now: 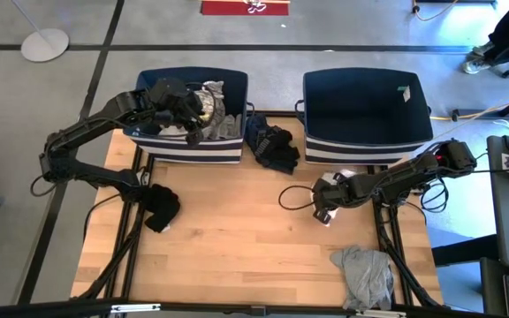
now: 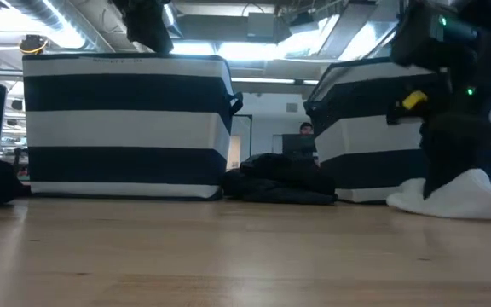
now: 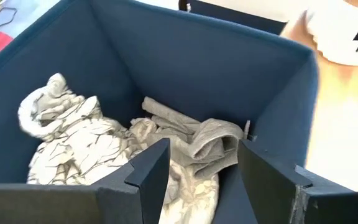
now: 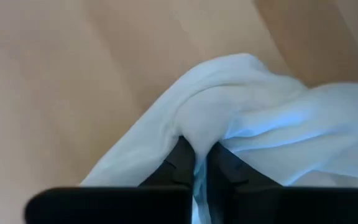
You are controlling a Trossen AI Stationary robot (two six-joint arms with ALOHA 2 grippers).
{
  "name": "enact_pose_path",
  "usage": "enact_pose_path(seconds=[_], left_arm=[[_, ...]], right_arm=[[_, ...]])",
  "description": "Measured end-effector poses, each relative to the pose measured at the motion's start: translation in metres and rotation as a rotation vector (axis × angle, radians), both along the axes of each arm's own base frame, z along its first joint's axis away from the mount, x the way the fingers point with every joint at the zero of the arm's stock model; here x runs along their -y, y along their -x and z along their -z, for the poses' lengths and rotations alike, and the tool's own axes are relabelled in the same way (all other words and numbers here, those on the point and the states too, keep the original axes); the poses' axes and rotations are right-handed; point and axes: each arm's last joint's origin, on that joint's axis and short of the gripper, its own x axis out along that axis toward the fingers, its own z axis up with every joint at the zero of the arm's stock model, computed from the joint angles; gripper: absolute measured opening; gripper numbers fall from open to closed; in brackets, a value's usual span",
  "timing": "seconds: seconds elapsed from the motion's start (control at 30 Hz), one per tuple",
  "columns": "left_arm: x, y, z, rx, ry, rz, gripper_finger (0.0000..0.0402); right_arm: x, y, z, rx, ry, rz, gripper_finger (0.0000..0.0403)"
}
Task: Sort clothes
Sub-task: Put the white shorts into the left blue bin
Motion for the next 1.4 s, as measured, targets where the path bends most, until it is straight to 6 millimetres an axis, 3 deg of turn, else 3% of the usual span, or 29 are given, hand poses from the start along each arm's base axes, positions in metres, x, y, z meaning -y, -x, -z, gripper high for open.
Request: enact_pose_path(seconds=[0.2,0.37,0.57,0.73,1.07,1.4], left_arm=[[0.009,-0.006,-0.001,0.017,-0.009,0.049,0.0178],[0.019,-0.012,-0.002,0.026,-0.022,0.112,0.0178],[0.034,-0.026,0.009,0.062,-0.038,0.195,0.0178],[0.048,-0.037,0.016,0.111,-0.064,0.273,0.0178],[0.078,-0.055,0.017,0.262,-0.150,0.433,0.0178],[0.095,-0.063,0.026,0.323,-0.120,0.537,0.0178]], right_arm=[[-0.006,-0.020,-0.027,0.071,-0.007,-0.163,0.0013],[-0.009,-0.040,-0.062,0.154,0.060,-0.327,0.0016],[-0.012,-0.057,-0.106,0.267,0.177,-0.477,0.0009],[-0.014,-0.065,-0.129,0.335,0.234,-0.561,0.0013],[-0.008,-0.078,-0.147,0.474,0.346,-0.623,0.0013],[0.003,-0.088,-0.159,0.591,0.452,-0.684,0.0013]])
